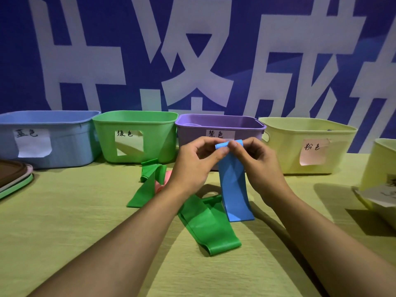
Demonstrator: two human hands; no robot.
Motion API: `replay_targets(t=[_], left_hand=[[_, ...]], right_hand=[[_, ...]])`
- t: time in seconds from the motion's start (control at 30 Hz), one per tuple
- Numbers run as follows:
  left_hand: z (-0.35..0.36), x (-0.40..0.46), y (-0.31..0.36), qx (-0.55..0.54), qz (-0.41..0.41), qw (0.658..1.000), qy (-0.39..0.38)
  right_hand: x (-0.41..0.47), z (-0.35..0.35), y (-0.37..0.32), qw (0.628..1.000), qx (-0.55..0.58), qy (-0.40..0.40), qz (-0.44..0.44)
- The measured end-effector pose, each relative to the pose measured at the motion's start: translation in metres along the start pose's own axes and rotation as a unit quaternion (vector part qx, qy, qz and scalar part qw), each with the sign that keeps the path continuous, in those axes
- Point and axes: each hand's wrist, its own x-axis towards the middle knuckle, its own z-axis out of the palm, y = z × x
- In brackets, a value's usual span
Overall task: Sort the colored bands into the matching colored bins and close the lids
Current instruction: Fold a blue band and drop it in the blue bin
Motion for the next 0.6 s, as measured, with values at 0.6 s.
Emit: replay_targets(t=[0.6], left_hand=[[-0.0005, 0.0033, -0.0042, 0.013, -0.042, 0.999, 0.006]], right_hand=[[-0.0008, 0.0008, -0.0001, 0.999, -0.018, -0.035, -0.025]])
